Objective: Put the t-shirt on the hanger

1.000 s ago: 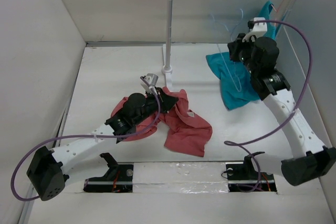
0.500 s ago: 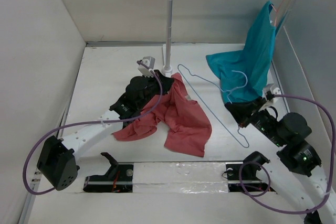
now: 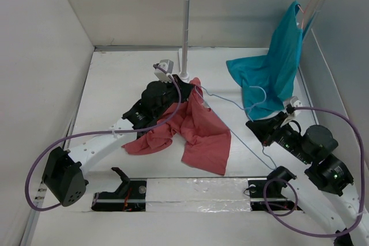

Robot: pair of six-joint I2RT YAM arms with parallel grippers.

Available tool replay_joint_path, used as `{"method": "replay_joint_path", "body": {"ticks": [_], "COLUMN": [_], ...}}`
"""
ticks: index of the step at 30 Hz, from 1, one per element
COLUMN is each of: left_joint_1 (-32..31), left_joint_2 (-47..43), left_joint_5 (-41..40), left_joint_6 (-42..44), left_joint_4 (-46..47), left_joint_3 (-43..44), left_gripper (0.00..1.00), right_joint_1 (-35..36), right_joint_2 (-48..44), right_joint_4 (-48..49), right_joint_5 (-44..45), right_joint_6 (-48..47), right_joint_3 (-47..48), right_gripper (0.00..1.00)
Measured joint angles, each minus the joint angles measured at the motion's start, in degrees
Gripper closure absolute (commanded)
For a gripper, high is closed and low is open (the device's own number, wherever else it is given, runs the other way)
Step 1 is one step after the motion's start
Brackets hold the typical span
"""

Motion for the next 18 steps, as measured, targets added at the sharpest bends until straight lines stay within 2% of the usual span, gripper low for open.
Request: {"method": "replay_joint_path", "body": {"ticks": [9, 18], "left_joint_1": [-0.57, -1.62], "left_joint_2": [0.0, -0.11], "left_joint_5": [-0.2, 1.18], "left_joint_6": [0.02, 0.13], "left_joint_4": [-0.42, -0.39], "left_joint_3": [0.11, 0.11], "left_gripper": [1.0, 1.0], "right_joint_1": [0.0, 0.0], "right_joint_2": [4.13, 10.1], "right_joint_4": [0.9, 6.67], "right_joint_5": [-2.8, -3.37], "right_joint_6": [0.26, 1.4], "right_joint_3": [-1.33, -3.21], "right_gripper": [1.0, 1.0]}}
